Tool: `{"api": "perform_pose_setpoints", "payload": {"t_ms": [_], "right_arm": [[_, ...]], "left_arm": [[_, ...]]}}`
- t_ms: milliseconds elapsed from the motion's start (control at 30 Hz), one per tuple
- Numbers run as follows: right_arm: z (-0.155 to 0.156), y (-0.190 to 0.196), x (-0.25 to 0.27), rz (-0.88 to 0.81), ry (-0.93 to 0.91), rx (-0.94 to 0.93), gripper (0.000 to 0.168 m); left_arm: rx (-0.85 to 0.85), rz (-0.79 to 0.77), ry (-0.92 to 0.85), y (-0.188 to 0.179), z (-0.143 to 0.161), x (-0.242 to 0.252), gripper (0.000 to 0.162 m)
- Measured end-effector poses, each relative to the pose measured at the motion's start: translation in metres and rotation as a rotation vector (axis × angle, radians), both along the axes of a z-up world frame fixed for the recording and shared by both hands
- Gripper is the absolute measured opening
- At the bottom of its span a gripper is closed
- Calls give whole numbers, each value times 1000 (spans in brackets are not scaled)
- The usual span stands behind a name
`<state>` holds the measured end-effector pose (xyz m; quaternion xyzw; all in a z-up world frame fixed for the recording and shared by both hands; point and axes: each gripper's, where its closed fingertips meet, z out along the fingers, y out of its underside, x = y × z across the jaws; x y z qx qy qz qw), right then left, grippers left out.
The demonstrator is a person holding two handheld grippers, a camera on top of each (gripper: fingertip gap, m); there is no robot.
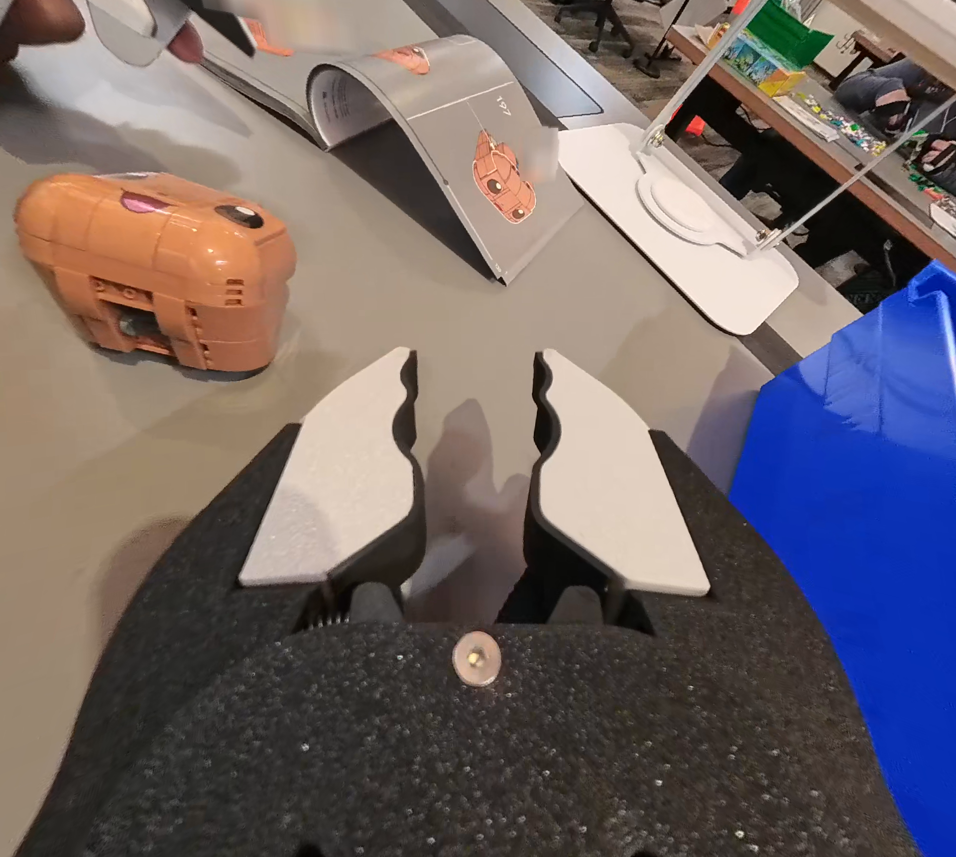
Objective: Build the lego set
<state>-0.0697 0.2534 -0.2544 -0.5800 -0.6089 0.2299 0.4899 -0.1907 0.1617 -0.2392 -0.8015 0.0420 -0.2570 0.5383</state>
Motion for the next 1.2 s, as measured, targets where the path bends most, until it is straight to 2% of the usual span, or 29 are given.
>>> {"api": "perform_pose_setpoints", "payload": {"t_ms": [100,200,367,533,700,933,1200], "right_arm": [[-4,4,-2,-28,-25,-11,40],[4,11,-13,-57,36,-66,39],[11,21,-51,8,91,-116,38],[-8,28,-79,121,-72,138,44],[-12,24,-95,208,-92,310,44],[-18,22,-98,242,-127,238,37],[-18,12,-103,282,-128,-26,42]], "left_arm": [[22,41,79,2,0,-8,62],[45,90,201,5,-1,-19,62],[72,127,364,6,-2,-26,62],[80,135,402,6,-3,-27,61],[78,122,402,5,-3,-20,61],[66,108,432,5,-7,-16,61],[63,114,414,5,-7,-17,60]]}}
